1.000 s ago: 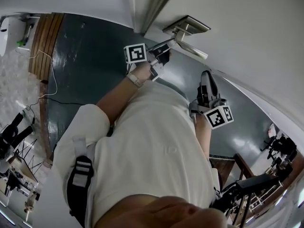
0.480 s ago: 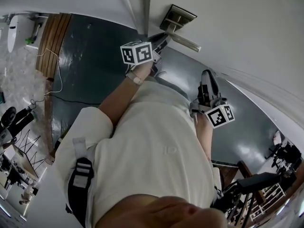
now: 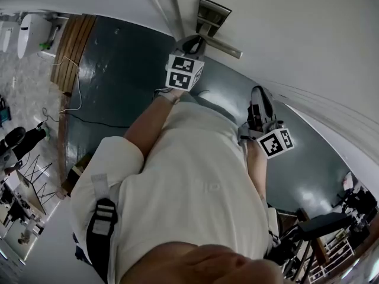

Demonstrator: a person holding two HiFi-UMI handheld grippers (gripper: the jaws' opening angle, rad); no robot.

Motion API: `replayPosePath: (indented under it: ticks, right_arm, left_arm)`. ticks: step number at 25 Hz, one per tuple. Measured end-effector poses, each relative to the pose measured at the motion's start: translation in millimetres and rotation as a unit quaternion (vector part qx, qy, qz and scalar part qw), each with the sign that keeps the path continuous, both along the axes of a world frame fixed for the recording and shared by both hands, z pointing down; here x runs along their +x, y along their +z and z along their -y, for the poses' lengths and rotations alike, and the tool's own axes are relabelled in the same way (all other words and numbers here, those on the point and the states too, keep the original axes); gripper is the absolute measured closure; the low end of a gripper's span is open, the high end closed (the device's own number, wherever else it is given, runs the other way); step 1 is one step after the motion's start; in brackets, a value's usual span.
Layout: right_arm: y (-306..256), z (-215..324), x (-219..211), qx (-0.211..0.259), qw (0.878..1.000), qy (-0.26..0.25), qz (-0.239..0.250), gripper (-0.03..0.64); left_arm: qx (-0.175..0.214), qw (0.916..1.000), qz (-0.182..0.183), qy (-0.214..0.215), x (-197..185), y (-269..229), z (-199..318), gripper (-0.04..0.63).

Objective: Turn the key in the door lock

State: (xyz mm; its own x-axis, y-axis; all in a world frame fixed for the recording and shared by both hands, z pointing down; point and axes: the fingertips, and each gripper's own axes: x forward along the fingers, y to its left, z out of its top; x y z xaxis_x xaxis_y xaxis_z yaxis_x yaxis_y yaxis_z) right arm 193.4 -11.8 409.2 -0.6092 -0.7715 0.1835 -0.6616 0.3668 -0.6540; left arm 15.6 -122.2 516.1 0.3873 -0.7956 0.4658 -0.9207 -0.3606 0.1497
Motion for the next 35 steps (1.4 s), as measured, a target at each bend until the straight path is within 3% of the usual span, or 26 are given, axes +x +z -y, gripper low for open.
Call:
replayPosePath:
  ticks: [3, 6, 8, 11, 13, 19, 21, 23, 29, 32, 35]
  right_arm:
    - [0, -1, -8, 0.000, 1.000, -0.007, 0.001, 0.571]
    - [0, -2, -4, 0.001, 1.000, -0.012, 0.001, 0.570]
    - [1, -1, 4, 0.002, 1.000, -0.017, 0.000, 0.570]
    - [4, -4, 4, 0.004, 1.000, -0.027, -0.003, 0.571]
    - [4, -7, -1, 0.005, 0.999, -0.032, -0.006, 0.570]
    - [6, -12, 4, 0.009, 0.999, -0.039, -0.011, 0.571]
    - [6, -15, 0, 0.010, 0.999, -0.041, -0.013, 0.570]
    - [6, -13, 2, 0.010, 0.999, -0.040, -0.012, 0.571]
    - [3, -3, 23, 0.007, 1.000, -0.030, 0.002, 0.571]
    - [1, -1, 22, 0.006, 1.000, -0.022, 0.008, 0.571]
    - [-2, 5, 21, 0.003, 1.000, -0.021, 0.011, 0.571]
  left_arm:
    - [0.038, 0.9948, 0.094, -0.007, -17, 0, -2, 0.561]
    - [0.071, 0.9810, 0.180, -0.014, -19, 0, -3, 0.561]
    - [0.098, 0.9653, 0.242, -0.017, -12, 1, -3, 0.561]
    - [0.139, 0.9351, 0.325, -0.019, -12, 2, -6, 0.561]
    - [0.149, 0.9253, 0.348, -0.021, -19, 3, -10, 0.561]
    - [0.164, 0.9068, 0.387, -0.024, -14, 7, -12, 0.561]
    - [0.163, 0.9078, 0.385, -0.023, -17, 7, -15, 0.561]
    - [0.154, 0.9142, 0.374, -0.020, -15, 7, -14, 0.560]
    - [0.099, 0.9460, 0.309, 0.005, 8, 5, -8, 0.558]
    - [0.082, 0.9566, 0.278, 0.025, 7, -1, -16, 0.549]
    - [0.065, 0.9709, 0.224, 0.053, 7, -11, -26, 0.501]
